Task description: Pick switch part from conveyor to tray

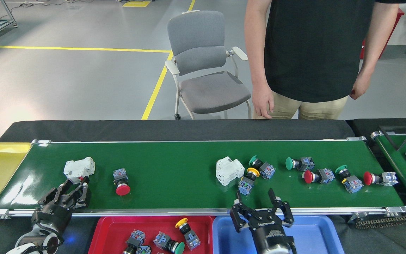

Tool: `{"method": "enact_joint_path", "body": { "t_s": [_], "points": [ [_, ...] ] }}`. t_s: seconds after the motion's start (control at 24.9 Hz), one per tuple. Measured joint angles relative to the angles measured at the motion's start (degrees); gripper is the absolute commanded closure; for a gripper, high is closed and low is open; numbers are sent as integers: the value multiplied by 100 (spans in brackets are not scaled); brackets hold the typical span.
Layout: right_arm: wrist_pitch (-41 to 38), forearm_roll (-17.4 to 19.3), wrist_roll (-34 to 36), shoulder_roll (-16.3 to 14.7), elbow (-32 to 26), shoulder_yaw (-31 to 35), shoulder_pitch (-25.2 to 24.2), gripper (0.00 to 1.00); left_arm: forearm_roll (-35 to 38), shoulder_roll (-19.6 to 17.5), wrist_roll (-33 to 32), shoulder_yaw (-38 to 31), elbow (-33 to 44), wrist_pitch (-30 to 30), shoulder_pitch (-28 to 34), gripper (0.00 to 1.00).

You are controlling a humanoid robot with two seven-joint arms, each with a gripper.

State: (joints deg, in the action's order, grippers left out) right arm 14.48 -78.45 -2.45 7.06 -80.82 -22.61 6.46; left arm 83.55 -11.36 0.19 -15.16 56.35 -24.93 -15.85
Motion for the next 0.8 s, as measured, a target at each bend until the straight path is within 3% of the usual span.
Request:
{"method": "enact_joint_path", "body": {
  "t_s": [0.08, 0.12, 0.2, 0.36, 0.48, 0.6, 0.68, 0.8],
  "points": [
    [126, 0, -12, 123, 418, -43, 308, 3, 0, 42, 10, 29, 211, -82, 6, 92],
    [198, 0, -17, 143, 601, -67, 418, 11, 0, 60, 10, 53, 405, -173, 5, 92],
    [264, 1, -21, 147, 792, -83, 478, 51, 0, 129, 0, 191, 852, -438, 6, 93],
    [295, 31, -54, 145, 835, -89, 494, 90, 0, 385, -7, 557, 1523, -929, 92, 93],
    [298, 52, -115, 145, 822, -89, 506, 97, 0, 433, -19, 723, 1756, -1052, 318, 93],
    [307, 71, -195, 57, 620, -89, 497, 97, -1, 430, -24, 727, 1880, -1097, 495, 92],
    [304, 78, -212, -196, 92, -86, 367, 97, -31, 419, -25, 715, 1912, -1136, 538, 93],
    [-21, 163, -238, -591, -1084, -79, -281, 97, -65, 409, -26, 701, 1949, -1170, 556, 93]
  ]
}}
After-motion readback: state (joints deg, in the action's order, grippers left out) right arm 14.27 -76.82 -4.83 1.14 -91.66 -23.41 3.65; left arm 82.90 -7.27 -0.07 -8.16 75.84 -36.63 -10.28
